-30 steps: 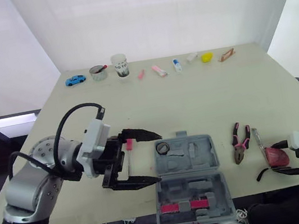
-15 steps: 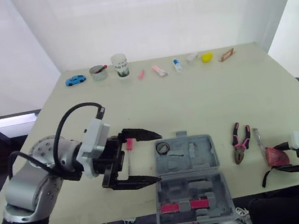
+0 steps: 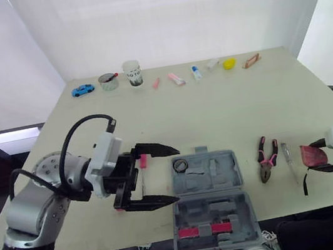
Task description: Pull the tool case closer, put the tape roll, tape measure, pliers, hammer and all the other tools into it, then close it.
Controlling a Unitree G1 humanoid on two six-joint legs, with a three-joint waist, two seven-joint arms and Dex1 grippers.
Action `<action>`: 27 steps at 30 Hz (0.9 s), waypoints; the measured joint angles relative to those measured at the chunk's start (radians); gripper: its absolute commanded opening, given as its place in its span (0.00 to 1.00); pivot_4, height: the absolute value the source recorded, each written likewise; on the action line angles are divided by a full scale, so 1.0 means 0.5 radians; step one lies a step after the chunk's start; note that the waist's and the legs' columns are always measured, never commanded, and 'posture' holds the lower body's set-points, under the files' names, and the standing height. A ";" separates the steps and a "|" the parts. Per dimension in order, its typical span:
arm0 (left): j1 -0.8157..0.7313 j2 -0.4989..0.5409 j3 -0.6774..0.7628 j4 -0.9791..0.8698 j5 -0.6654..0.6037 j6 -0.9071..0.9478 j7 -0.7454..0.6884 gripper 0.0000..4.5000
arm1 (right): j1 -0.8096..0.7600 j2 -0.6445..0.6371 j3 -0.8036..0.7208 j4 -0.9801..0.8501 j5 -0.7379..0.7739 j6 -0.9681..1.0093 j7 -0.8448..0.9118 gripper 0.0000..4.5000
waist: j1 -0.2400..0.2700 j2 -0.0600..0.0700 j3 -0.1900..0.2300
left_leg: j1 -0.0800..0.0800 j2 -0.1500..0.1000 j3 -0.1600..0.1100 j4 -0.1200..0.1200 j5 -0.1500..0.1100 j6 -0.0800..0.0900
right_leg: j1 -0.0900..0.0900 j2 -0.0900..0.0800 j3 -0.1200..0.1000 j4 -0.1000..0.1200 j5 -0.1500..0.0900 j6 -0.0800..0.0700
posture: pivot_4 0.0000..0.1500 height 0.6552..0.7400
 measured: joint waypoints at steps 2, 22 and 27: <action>0.001 -0.007 0.001 0.014 0.000 -0.001 0.009 1.00 | -0.003 0.001 0.000 -0.200 0.055 0.161 0.015 0.66 | 0.006 0.000 0.000 | 0.000 0.000 0.000 0.000 0.000 0.000 | 0.000 0.000 -0.001 0.000 0.001 0.001 | 1.00 1.00; 0.106 0.012 0.142 0.150 0.094 -0.053 0.121 1.00 | -0.411 0.380 0.725 -1.293 -0.288 1.400 -0.262 0.66 | 0.016 0.001 0.001 | -0.008 0.000 0.000 0.000 0.000 0.000 | -0.008 0.000 -0.003 0.000 -0.001 -0.001 | 1.00 1.00; 0.163 0.047 0.183 0.229 0.134 -0.073 0.118 1.00 | -0.460 0.510 0.915 -1.327 -0.440 1.565 -0.324 0.66 | 0.016 0.000 0.001 | -0.009 0.000 -0.001 0.000 0.000 0.000 | -0.008 0.000 -0.003 0.000 -0.001 -0.001 | 1.00 1.00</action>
